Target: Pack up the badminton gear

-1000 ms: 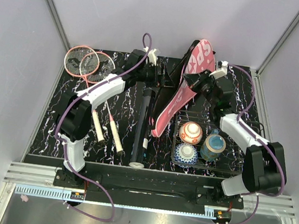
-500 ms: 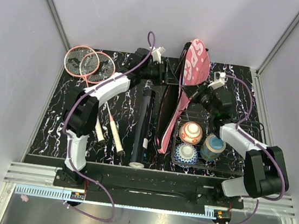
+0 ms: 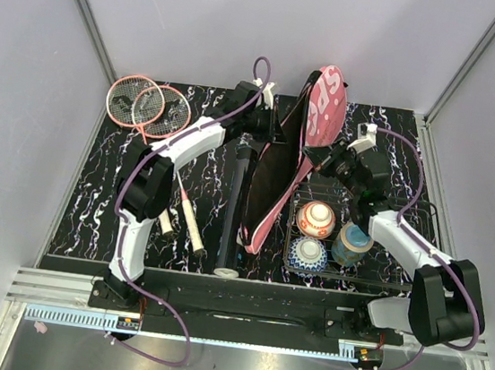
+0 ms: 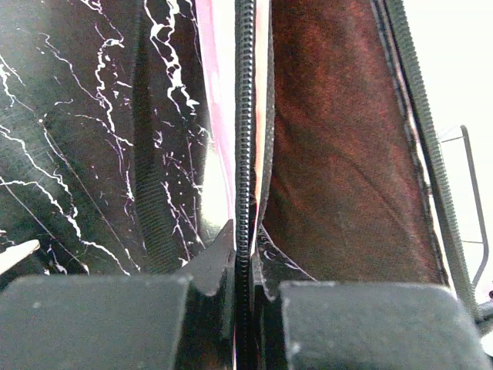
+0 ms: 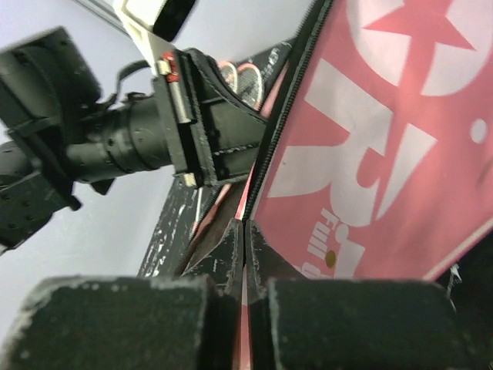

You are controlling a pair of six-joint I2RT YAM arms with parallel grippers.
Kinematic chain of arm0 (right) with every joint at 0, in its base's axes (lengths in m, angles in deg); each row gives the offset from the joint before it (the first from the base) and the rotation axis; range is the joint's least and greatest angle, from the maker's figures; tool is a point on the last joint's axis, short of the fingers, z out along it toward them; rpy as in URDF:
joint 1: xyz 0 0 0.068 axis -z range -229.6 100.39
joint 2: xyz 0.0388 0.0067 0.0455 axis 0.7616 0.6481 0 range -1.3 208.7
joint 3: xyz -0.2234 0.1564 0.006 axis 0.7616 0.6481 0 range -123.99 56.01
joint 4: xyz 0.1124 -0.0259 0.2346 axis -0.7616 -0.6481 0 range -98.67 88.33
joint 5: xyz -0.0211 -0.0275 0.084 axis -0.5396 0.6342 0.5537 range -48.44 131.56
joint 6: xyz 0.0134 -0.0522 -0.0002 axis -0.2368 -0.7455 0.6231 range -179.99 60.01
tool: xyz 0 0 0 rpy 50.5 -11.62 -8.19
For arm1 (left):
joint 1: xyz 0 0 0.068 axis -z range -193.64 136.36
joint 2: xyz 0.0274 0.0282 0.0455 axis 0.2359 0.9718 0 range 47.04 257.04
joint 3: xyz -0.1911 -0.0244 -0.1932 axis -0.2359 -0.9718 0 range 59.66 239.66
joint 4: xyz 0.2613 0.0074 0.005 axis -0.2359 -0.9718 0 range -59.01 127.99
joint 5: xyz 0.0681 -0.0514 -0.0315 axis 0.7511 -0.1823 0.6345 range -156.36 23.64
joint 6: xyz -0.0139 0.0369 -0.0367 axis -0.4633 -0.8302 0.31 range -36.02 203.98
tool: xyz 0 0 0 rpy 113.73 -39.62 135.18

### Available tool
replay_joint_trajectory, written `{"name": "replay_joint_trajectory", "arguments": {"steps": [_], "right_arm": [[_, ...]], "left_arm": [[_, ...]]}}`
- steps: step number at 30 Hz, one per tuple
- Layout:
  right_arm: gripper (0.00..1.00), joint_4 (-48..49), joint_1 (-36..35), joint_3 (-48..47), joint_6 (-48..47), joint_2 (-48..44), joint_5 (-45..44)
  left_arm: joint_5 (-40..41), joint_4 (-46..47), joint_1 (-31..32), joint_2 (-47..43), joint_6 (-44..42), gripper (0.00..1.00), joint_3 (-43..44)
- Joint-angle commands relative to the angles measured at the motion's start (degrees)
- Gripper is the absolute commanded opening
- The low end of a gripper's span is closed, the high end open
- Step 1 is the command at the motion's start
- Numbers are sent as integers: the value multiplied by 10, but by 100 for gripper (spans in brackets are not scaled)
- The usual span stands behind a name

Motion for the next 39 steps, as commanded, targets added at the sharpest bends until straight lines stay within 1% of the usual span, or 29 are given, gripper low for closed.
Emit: {"name": "replay_joint_trajectory", "arguments": {"steps": [1, 2, 3, 5, 6, 7, 8, 9, 10, 12, 13, 14, 15, 18, 19, 20, 21, 24, 32, 35, 39], "right_arm": [[0, -135, -3, -49, -32, -24, -42], [0, -174, -3, -64, -40, -20, -65], [5, -231, -3, -93, -42, -15, -69], [16, -280, -3, -126, -63, 6, -71], [23, -319, -2, -165, -72, 14, -69], [43, -356, -2, -186, -79, 34, -71], [51, -379, -3, -207, -88, 45, -78], [57, -425, -3, -252, -96, 56, -82], [66, -444, -4, -275, -103, 77, -83], [75, -495, -3, -334, -121, 100, -97], [80, -517, -3, -360, -125, 128, -101], [81, -563, -3, -411, -139, 144, -115], [82, -576, -3, -431, -142, 168, -118], [82, -597, -5, -480, -144, 192, -132], [81, -605, -5, -491, -138, 209, -148], [77, -629, -5, -516, -135, 217, -161], [74, -635, -5, -525, -134, 225, -167], [72, -628, -11, -537, -129, 242, -174], [72, -634, -23, -571, -118, 265, -193], [72, -633, -31, -561, -118, 252, -211], [74, -625, -37, -534, -104, 210, -209]], "left_arm": [[65, 23, 18, -72, -42, 0, -17], [70, 24, 21, -78, -43, 0, -21], [80, 26, 25, -81, -44, 0, -26], [85, 30, 30, -91, -47, 0, -34], [90, 31, 34, -93, -49, 0, -34], [95, 30, 37, -96, -52, 0, -36], [96, 31, 37, -97, -53, 0, -37], [100, 31, 42, -98, -54, 0, -37], [99, 31, 43, -97, -56, 0, -36], [98, 29, 44, -96, -55, 0, -35], [98, 27, 44, -96, -54, 0, -34], [99, 27, 44, -96, -54, 0, -34], [101, 24, 46, -95, -54, 0, -33], [106, 19, 49, -95, -55, 0, -30], [107, 19, 49, -95, -55, 0, -29], [108, 18, 50, -95, -54, 0, -29], [112, 16, 50, -95, -54, 0, -27], [117, 11, 52, -93, -55, 0, -22], [132, 7, 62, -88, -51, 0, -11], [147, -2, 68, -85, -50, 0, -3], [185, -35, 73, -73, -45, 0, 20]]}}
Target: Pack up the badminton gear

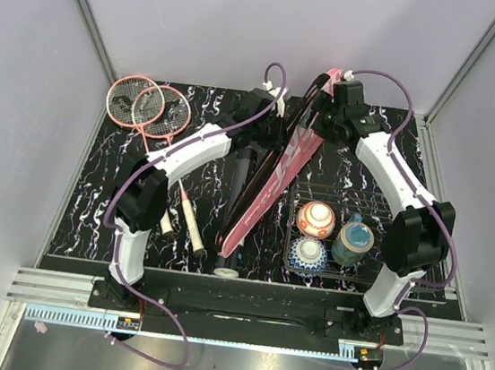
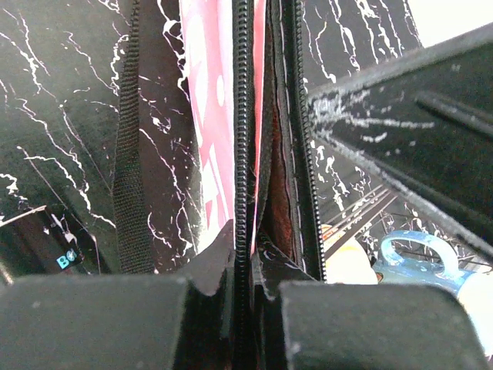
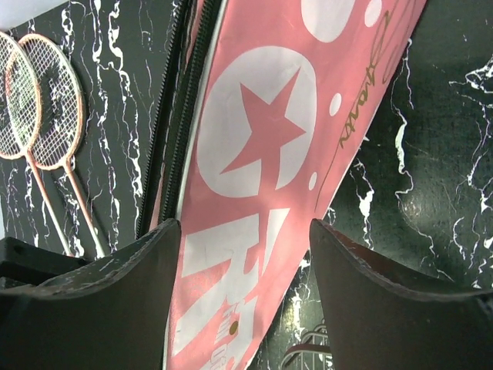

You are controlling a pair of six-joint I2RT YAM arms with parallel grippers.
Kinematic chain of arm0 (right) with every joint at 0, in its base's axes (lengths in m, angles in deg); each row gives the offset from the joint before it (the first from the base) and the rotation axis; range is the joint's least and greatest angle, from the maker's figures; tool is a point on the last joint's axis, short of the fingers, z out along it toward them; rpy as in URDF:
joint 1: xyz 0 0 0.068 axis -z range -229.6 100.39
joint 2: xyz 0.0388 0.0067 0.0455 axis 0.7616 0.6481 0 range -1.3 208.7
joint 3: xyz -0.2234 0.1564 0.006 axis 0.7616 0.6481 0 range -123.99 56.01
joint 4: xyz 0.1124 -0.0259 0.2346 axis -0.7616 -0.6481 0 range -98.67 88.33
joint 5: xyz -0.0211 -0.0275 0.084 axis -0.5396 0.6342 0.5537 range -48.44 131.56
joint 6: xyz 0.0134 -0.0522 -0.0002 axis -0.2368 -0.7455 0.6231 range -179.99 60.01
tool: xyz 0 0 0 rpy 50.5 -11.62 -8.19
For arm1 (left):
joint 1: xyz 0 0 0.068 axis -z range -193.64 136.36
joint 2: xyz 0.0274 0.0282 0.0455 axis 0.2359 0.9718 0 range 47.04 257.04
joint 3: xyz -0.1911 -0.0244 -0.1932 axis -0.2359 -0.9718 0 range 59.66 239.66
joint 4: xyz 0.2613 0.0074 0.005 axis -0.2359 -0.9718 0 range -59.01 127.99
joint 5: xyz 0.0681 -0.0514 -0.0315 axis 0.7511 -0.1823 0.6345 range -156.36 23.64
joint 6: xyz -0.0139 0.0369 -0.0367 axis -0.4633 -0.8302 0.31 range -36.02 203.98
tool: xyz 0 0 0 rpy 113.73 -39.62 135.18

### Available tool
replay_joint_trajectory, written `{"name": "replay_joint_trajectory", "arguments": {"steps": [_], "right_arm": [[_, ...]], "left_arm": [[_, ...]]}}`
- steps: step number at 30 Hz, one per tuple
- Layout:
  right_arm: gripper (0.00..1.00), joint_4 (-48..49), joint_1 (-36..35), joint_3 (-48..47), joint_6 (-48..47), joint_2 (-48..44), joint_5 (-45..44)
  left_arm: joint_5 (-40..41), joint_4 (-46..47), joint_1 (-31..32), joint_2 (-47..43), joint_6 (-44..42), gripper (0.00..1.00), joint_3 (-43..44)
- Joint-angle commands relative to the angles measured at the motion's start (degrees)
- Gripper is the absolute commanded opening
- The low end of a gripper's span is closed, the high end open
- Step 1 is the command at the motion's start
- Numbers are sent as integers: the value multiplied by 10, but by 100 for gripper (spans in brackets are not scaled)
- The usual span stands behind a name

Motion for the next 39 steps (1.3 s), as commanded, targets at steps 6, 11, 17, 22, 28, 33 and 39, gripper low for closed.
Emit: {"name": "replay_joint_trajectory", "arguments": {"steps": [6, 11, 17, 22, 28, 33, 39], "right_arm": [[75, 15, -18, 27, 25, -63, -22], [74, 30, -19, 39, 29, -81, -33], [68, 22, -19, 19, 34, -66, -20], [60, 22, -24, 14, 41, -42, -36], [59, 33, -25, 5, 43, -8, -34], [59, 33, -25, -6, 38, 18, -52], [68, 42, -26, -3, 39, 4, -26]], "left_arm": [[69, -7, 18, -8, 10, 0, 55], [77, -9, 23, -9, 8, 0, 55], [85, -10, 27, -9, 6, 0, 58], [102, -17, 30, -16, 10, 0, 58], [109, -19, 33, -19, 10, 0, 59], [111, -22, 36, -23, 7, 0, 58], [115, -23, 38, -26, 2, 0, 52]]}}
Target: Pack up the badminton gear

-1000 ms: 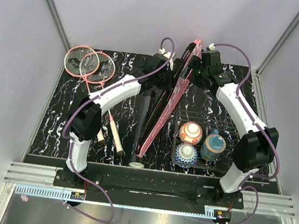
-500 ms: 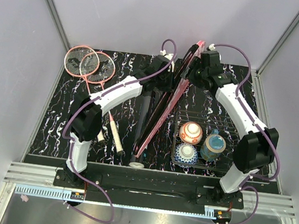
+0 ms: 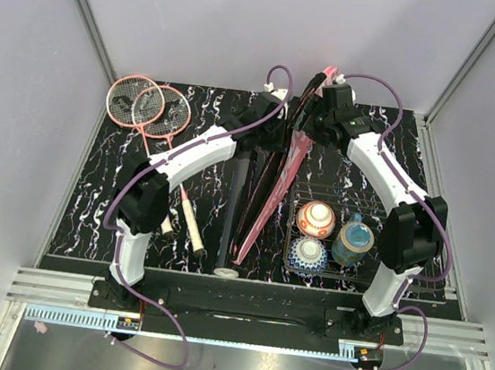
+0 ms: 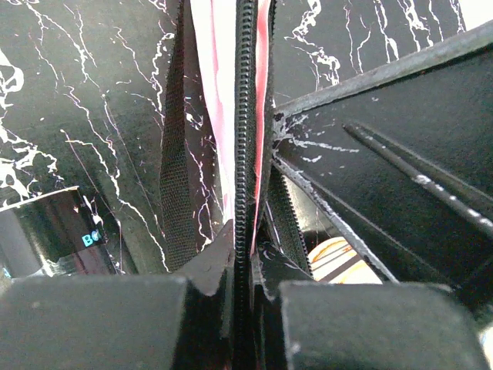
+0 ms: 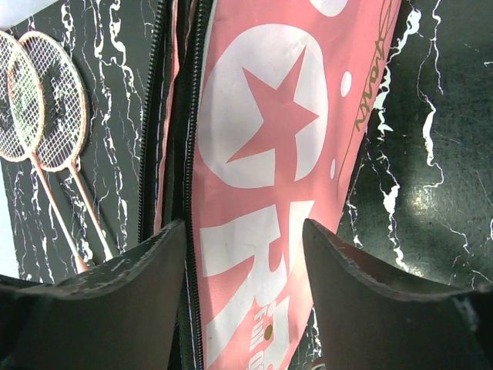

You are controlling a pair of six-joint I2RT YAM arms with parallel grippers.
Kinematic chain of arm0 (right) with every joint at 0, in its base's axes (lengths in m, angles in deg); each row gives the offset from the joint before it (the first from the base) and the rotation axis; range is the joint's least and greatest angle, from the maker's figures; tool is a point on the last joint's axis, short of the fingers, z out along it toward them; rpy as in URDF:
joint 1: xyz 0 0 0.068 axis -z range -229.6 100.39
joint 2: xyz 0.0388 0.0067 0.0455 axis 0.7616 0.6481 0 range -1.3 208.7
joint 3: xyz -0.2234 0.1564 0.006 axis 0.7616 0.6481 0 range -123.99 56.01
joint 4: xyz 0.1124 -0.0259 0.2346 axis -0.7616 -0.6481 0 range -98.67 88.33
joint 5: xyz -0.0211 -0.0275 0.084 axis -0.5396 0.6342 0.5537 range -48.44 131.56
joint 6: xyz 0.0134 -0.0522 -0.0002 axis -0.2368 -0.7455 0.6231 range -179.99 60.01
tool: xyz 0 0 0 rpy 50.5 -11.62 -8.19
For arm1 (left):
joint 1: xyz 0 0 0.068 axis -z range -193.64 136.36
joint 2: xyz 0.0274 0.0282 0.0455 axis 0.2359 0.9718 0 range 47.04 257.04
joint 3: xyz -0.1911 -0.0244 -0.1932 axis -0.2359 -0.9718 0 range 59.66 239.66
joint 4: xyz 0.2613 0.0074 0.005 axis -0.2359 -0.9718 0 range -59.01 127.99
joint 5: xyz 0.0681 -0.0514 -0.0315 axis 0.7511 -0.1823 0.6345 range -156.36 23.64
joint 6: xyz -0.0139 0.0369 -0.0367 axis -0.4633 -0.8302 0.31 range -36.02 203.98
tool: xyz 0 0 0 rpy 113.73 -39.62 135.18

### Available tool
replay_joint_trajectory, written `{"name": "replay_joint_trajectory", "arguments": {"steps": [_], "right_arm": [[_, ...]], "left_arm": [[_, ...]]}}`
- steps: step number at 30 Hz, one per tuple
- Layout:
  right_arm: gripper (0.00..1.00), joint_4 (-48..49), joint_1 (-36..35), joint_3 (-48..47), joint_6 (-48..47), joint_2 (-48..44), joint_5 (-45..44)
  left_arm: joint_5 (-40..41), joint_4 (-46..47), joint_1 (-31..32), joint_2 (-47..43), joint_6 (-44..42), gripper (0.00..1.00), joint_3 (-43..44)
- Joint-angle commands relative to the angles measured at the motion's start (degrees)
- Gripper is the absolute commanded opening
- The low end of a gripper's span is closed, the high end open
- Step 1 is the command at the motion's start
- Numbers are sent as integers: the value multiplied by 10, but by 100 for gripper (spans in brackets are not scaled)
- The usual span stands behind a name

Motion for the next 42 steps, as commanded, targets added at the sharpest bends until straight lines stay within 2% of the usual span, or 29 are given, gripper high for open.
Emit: {"name": "replay_joint_trajectory", "arguments": {"steps": [1, 5, 9, 14, 18, 24, 32, 36, 42], "right_arm": [[70, 23, -1, -12, -1, -16, 1], [75, 36, -2, 16, 10, -57, 15], [75, 57, -2, 50, 29, -87, 50], [74, 67, -1, 74, 31, -96, 39], [67, 68, -2, 71, 27, -81, 31], [63, 73, -2, 58, 21, -45, 28], [52, 55, -1, 70, 23, -50, -21], [52, 56, -1, 47, 16, -28, -20], [52, 28, 0, -35, -15, 35, -99]], "left_arm": [[7, 27, 8, -26, -4, 0, 28], [9, 27, 8, -26, -3, 0, 24], [7, 36, 8, -30, 1, 0, 18], [2, 37, 8, -35, 4, 0, 13], [-2, 38, 8, -38, 7, 0, 12], [-6, 39, 8, -42, 9, 0, 15], [-1, 36, 8, -41, 7, 0, 18], [-11, 35, 8, -39, 11, 0, 21], [-18, 36, 9, -44, 20, 0, 18]]}}
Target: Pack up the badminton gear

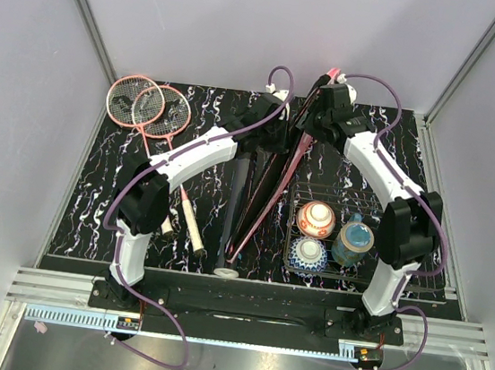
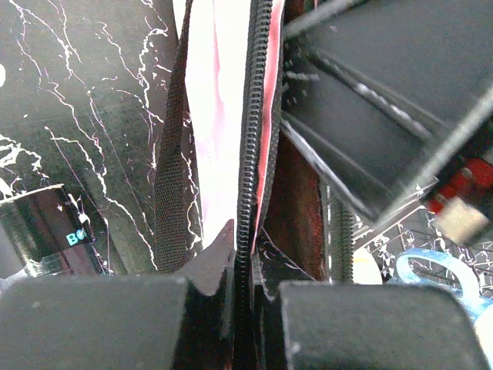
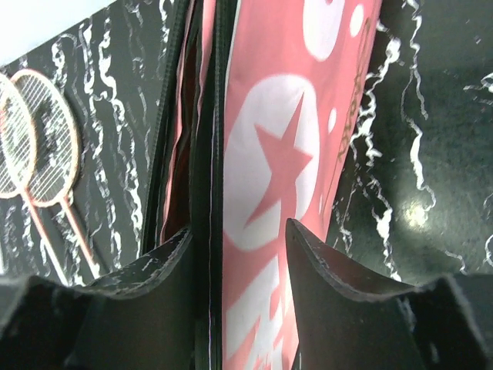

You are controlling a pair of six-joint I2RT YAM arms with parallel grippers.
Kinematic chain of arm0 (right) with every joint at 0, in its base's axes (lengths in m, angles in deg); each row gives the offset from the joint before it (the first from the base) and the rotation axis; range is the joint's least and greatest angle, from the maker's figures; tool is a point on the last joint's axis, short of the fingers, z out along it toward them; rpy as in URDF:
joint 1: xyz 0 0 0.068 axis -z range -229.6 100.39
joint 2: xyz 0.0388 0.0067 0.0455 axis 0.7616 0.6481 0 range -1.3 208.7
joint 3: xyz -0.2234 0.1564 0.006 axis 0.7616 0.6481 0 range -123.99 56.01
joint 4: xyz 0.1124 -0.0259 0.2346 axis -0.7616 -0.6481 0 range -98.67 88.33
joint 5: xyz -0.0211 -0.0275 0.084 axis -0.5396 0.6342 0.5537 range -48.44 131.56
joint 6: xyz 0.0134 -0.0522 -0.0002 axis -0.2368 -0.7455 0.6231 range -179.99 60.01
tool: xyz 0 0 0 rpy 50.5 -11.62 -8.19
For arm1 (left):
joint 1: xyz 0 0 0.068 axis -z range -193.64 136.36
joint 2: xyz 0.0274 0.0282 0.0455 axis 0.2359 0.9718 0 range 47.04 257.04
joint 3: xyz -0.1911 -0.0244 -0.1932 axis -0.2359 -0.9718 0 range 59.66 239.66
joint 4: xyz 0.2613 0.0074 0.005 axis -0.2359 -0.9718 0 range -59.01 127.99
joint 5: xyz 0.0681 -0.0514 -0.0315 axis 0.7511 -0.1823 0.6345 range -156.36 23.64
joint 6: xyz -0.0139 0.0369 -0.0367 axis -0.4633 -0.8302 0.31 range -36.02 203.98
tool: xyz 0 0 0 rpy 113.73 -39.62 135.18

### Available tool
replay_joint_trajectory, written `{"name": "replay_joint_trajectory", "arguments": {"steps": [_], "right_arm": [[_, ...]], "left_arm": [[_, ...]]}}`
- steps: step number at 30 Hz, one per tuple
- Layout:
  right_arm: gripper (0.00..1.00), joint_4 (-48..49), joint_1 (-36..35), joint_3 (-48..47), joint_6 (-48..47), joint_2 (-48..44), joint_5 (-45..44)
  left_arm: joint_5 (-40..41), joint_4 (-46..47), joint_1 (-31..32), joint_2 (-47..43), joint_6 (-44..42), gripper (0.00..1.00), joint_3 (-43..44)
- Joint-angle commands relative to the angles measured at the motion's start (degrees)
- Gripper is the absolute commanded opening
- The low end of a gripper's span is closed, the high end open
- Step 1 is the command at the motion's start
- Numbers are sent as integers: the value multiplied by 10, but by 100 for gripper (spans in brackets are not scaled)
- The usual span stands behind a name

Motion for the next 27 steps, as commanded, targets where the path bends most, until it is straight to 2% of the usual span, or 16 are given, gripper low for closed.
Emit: {"name": "replay_joint_trajectory", "arguments": {"steps": [1, 3, 4, 7, 8, 9, 11, 12, 14, 15, 20, 21, 22, 27], "right_arm": [[49, -6, -1, -59, -37, 33, -78], [43, 4, 0, -56, -61, 27, -89], [34, 11, -1, -53, -66, 25, -92], [18, 13, -1, -53, -84, 19, -94], [4, 14, 0, -53, -88, 15, -90], [0, 15, 0, -53, -95, 13, -79], [0, 20, 0, -50, -98, 5, -67], [0, 29, 0, -41, -112, 0, -41], [0, 63, 0, -26, -125, -14, -14], [0, 75, 0, -14, -140, -17, 11], [0, 87, -1, -31, -179, -10, 89], [0, 86, -1, -36, -186, -10, 91], [0, 86, -1, -38, -189, -10, 94], [0, 77, -1, -64, -206, -2, 96]], "left_arm": [[-14, 34, 3, -46, 14, 0, 15], [-11, 37, 3, -50, 19, 0, 7], [-11, 38, 1, -54, 22, 0, -1], [-16, 53, -5, -63, 45, 0, -28], [-23, 65, -9, -68, 54, 0, -39], [-27, 72, -13, -74, 74, 0, -50], [-56, 117, -30, -97, 90, 9, -100], [-66, 134, -35, -108, 105, 20, -121], [-97, 181, -51, -139, 114, 32, -177], [-110, 186, -55, -148, 115, 47, -189], [-186, 137, -76, -212, 81, 65, -216], [-188, 126, -78, -225, 68, 77, -220], [-189, 114, -86, -256, 62, 82, -229], [-198, 39, -127, -353, 25, 87, -265]]}}
